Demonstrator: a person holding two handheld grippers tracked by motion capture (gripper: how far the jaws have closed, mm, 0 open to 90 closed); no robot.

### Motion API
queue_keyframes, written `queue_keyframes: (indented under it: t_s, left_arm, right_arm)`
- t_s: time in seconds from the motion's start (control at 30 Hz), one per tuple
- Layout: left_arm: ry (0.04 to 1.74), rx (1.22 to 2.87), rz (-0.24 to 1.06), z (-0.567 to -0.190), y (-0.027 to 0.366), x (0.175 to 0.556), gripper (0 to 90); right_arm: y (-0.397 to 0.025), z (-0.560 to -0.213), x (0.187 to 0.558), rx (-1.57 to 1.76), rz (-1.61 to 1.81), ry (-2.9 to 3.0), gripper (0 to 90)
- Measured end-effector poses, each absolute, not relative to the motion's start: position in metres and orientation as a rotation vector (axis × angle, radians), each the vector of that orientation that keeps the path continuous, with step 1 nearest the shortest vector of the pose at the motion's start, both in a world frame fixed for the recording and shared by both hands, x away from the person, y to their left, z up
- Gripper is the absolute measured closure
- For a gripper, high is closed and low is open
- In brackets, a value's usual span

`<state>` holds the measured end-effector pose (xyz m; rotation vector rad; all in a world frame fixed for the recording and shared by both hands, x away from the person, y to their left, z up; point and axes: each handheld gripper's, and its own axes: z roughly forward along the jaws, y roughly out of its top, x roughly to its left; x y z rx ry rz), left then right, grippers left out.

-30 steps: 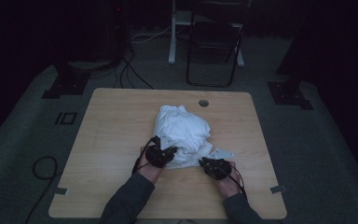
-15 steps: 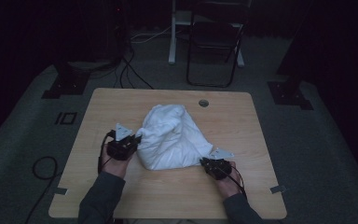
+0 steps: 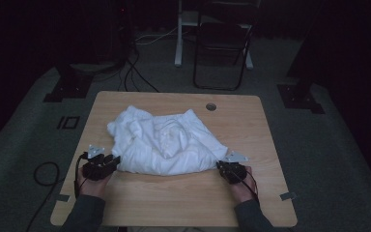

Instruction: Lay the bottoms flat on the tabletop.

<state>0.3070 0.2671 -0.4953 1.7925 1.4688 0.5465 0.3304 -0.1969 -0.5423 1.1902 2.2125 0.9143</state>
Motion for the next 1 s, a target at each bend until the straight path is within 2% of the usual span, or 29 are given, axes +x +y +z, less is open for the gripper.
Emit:
queue_keyframes:
  t_s: [0.27,0.37,0.6,0.83,1.0]
  left_arm:
    - [1.461,1.774,0.556,-0.488,0.269,0.309,54.9]
    - [1.426,1.775,0.550,-0.482,0.257,0.317,52.0]
    - [1.370,1.809,0.528,-0.474,0.233,0.330,46.9]
    - [1.391,1.843,0.500,-0.477,0.211,0.347,39.7]
    - [1.418,1.862,0.449,-0.486,0.200,0.361,31.1]
  right_arm:
    - [-0.206,-0.539,0.331,1.228,0.902,2.199,83.3]
    - [-0.206,-0.530,0.329,1.217,0.950,2.183,74.2]
    - [-0.193,-0.515,0.333,1.163,1.021,2.197,65.1]
    - [-0.168,-0.508,0.354,1.125,1.056,2.217,57.7]
    - [-0.151,-0.507,0.375,1.152,1.058,2.246,45.7]
